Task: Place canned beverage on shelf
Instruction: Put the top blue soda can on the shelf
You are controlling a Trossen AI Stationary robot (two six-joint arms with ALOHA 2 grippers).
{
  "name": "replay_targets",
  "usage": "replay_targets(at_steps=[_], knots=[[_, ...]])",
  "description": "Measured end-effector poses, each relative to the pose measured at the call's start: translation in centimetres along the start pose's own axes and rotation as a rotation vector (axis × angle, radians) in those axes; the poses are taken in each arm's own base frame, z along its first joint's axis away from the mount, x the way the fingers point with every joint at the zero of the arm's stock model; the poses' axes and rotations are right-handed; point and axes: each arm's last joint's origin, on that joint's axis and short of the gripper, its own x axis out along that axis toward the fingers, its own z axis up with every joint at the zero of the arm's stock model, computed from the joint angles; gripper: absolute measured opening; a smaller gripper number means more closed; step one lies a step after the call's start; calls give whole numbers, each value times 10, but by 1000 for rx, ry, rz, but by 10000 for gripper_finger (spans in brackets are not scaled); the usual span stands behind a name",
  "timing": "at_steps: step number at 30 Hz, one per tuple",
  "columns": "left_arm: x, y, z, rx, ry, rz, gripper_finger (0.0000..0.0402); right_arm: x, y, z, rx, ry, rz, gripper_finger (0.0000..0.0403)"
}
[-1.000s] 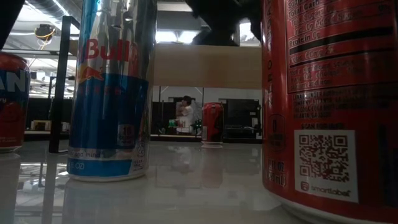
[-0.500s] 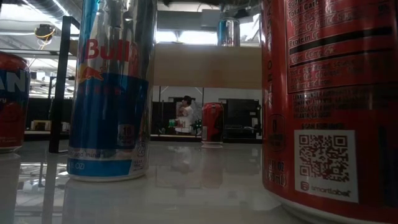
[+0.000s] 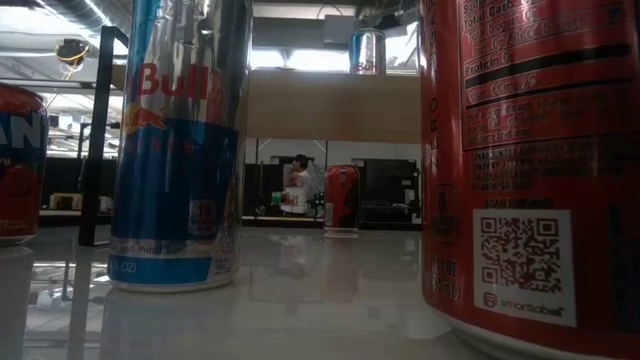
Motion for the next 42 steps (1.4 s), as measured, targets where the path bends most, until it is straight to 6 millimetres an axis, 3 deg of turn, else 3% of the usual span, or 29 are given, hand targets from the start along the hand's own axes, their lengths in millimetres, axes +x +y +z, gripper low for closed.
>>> replay_targets(at_steps=[4,10,24,42], knots=[[-13,5,6,-18,-2,-64,211,0,0,0,1,0,-1,342],[-15,5,6,-16,31,-132,231,0,0,0,1,-1,0,342],[-15,9,-1,20,93,-111,391,0,0,0,1,-1,0,342],[-18,19,-21,120,303,-38,395,0,0,0,1,-1,0,342]])
